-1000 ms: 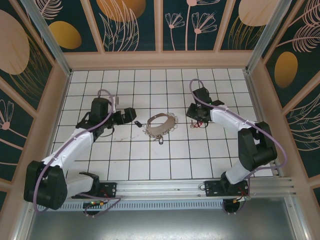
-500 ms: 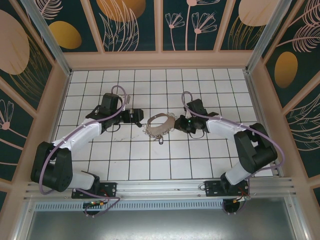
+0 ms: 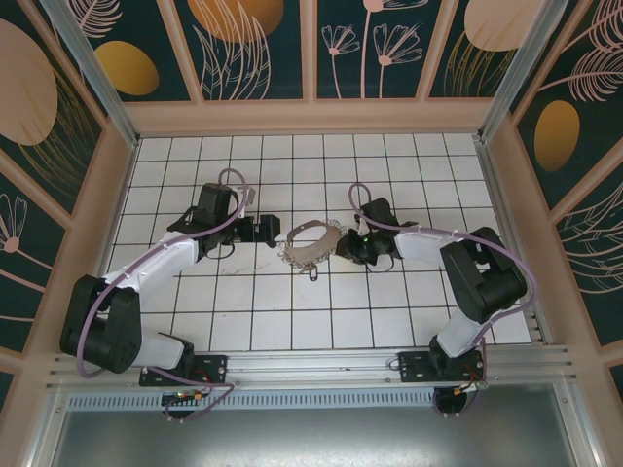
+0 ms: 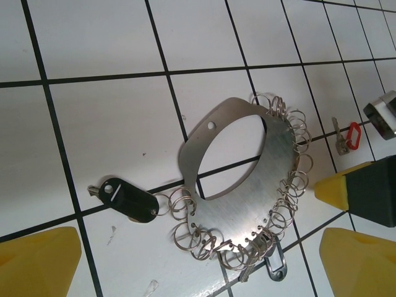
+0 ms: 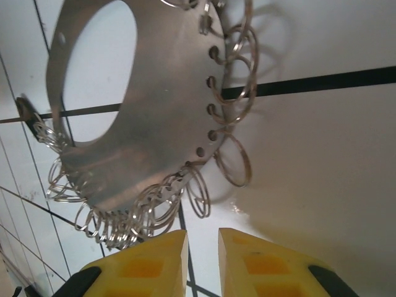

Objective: Put the keys on the keyring

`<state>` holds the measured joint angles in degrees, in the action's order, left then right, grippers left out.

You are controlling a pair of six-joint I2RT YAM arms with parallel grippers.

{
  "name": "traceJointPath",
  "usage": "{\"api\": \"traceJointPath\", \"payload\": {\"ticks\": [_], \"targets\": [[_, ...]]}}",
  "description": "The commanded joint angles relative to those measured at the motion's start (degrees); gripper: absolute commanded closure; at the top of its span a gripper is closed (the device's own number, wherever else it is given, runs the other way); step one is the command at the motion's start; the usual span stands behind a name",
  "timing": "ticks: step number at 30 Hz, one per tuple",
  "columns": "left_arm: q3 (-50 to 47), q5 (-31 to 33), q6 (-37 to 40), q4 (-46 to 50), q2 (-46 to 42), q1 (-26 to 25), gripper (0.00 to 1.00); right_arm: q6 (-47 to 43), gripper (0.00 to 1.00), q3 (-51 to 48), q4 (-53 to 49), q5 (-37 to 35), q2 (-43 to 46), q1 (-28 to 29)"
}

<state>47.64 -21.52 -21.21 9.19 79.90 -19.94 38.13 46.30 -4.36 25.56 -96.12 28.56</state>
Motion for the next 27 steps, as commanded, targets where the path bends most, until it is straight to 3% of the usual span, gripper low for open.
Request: {"api": "traceJointPath", "payload": {"ticks": [1, 14, 27], "targets": [[-0.7, -1.6, 1.1, -1.0, -0.2, -0.1, 0.02, 0.9, 0.79, -0.2, 2.4, -0.4, -0.9, 0.3], [-0.3, -2.7, 1.4, -0.9, 0.6, -0.1, 0.12, 1.4, 0.78, 1.3, 5.2, -0.3, -3.7, 0.4], [-0.3, -3.1, 1.6, -1.0, 0.7, -0.1, 0.14, 0.9, 0.81, 3.6, 6.4, -0.8, -5.8, 0.6]]}}
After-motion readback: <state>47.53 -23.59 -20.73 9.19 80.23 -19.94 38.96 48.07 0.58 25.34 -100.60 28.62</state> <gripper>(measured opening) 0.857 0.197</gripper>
